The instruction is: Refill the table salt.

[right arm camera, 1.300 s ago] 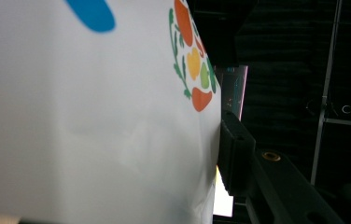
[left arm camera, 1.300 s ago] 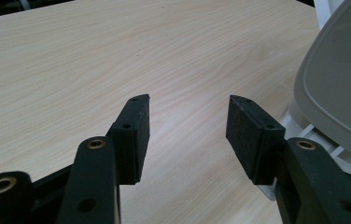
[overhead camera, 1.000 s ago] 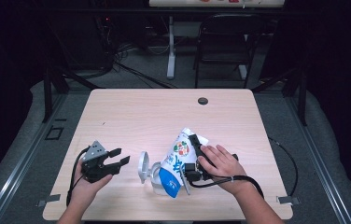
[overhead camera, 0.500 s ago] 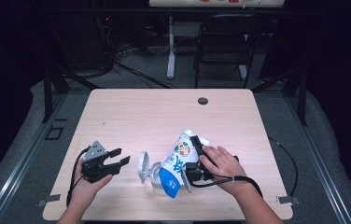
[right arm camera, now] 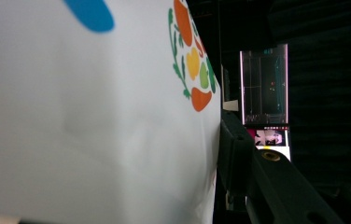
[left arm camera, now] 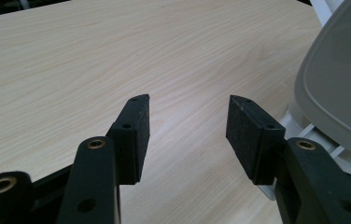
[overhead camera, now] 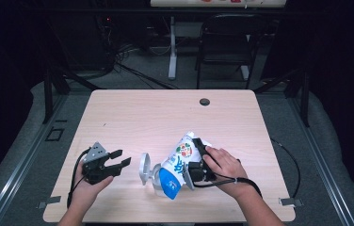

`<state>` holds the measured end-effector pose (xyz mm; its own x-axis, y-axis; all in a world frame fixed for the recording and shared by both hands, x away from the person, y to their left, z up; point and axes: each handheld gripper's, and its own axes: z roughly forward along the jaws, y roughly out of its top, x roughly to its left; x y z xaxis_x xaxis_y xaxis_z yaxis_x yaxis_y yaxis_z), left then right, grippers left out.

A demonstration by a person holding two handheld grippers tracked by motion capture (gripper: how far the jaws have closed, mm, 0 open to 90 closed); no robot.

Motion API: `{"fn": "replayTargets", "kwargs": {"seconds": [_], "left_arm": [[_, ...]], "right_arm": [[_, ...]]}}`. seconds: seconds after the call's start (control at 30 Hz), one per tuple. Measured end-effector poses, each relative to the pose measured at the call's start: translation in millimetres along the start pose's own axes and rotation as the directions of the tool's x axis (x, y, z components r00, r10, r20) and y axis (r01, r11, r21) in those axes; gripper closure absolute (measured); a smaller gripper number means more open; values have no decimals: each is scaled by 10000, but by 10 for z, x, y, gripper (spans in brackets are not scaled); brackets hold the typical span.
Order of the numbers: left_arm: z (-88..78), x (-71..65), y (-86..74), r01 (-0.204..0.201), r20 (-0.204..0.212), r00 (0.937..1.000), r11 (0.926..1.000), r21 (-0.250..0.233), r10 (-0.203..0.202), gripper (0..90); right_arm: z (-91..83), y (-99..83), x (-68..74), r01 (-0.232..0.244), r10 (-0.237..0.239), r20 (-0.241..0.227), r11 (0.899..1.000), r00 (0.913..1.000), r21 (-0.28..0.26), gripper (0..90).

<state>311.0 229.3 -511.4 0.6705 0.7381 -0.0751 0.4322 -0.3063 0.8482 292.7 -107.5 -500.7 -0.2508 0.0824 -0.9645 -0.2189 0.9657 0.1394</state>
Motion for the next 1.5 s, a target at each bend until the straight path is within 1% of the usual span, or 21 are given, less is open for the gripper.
{"fn": "replayTargets", "kwargs": {"seconds": [0.03, 0.33, 0.4, 0.43, 0.53, 0.57, 0.63, 0.67, 0.7, 0.73, 0.8, 0.87, 0.97, 1.0, 1.07, 1.13, 1.23, 1.27, 1.4, 1.43, 1.5], "left_arm": [[0, 0, 0, -2, -1, 10000, 10000, 1, 2, 502], [1, 0, 0, 1, -2, 10000, 10000, -4, -1, 502], [5, -3, -1, 7, -36, 10000, 10000, -37, -7, 502], [7, -3, -2, 3, -41, 10000, 10000, -47, -4, 502], [6, -2, -1, -9, -28, 10000, 10000, -20, 9, 502], [6, -4, -2, 1, -28, 10000, 10000, -30, -1, 502], [5, -3, -1, 1, -22, 10000, 10000, -27, -1, 502], [6, -4, -2, 1, -37, 10000, 10000, -24, -1, 502], [6, -3, -1, -10, -27, 10000, 10000, -14, 10, 502], [6, -3, -1, -18, -27, 10000, 10000, -6, 18, 502], [2, -2, 2, -58, -17, 10000, 10000, 70, 59, 502], [2, 0, 3, -65, -19, 10000, 10000, 68, 65, 502], [6, -2, -1, -10, -27, 10000, 10000, -16, 10, 502], [6, -2, -1, -13, -26, 10000, 10000, -17, 13, 502], [6, -3, -1, -18, -27, 10000, 10000, -16, 18, 502], [1, -3, 2, -39, -23, 10000, 10000, 62, 39, 502], [7, -4, -2, -14, -28, 10000, 10000, -30, 14, 502], [5, -3, -1, -9, -25, 10000, 10000, -25, 9, 502], [2, -5, 1, -26, -34, 10000, 10000, -2, 26, 502], [0, -5, 2, -31, -23, 10000, 10000, 26, 31, 502], [1, -6, 2, -31, -30, 10000, 10000, 23, 32, 502]], "right_arm": [[2, 0, 3, -153, 153, -103, 9999, 9998, 10, 701], [-2, 8, 28, -536, 540, -382, 9985, 9978, 118, 701], [-1, 5, 28, -676, 681, -456, 9977, 9966, 109, 701], [6, 0, 36, -833, 833, -448, 9965, 9955, 11, 701], [0, -9, 33, -1042, 1050, -575, 9944, 9928, 168, 701], [8, -17, 40, -1198, 1200, -592, 9928, 9910, 72, 701], [9, -29, 40, -1442, 1446, -678, 9895, 9872, 115, 701], [-1, -30, 33, -1546, 1563, -780, 9876, 9846, 275, 702], [4, -38, 41, -1774, 1785, -807, 9839, 9806, 207, 701], [-5, -40, 29, -1700, 1724, -848, 9848, 9814, 346, 702], [2, -53, 46, -2062, 2078, -934, 9781, 9737, 268, 702], [-5, -58, 45, -2117, 2145, -1017, 9766, 9714, 375, 702], [-4, -68, 51, -2424, 2447, -1115, 9696, 9632, 340, 702], [-8, -69, 58, -2652, 2677, -1159, 9635, 9565, 368, 702], [-11, -71, 53, -2723, 2754, -1254, 9613, 9531, 416, 702], [-9, -74, 67, -3049, 3071, -1352, 9517, 9420, 368, 702], [-15, -81, 66, -3287, 3316, -1502, 9434, 9314, 442, 702], [-16, -85, 69, -3449, 3476, -1587, 9376, 9241, 453, 701], [-21, -104, 81, -3877, 3912, -1730, 9201, 9039, 550, 701], [-18, -111, 93, -4145, 4164, -1807, 9087, 8910, 500, 701], [-25, -117, 90, -4192, 4230, -1913, 9058, 8857, 623, 702]]}}
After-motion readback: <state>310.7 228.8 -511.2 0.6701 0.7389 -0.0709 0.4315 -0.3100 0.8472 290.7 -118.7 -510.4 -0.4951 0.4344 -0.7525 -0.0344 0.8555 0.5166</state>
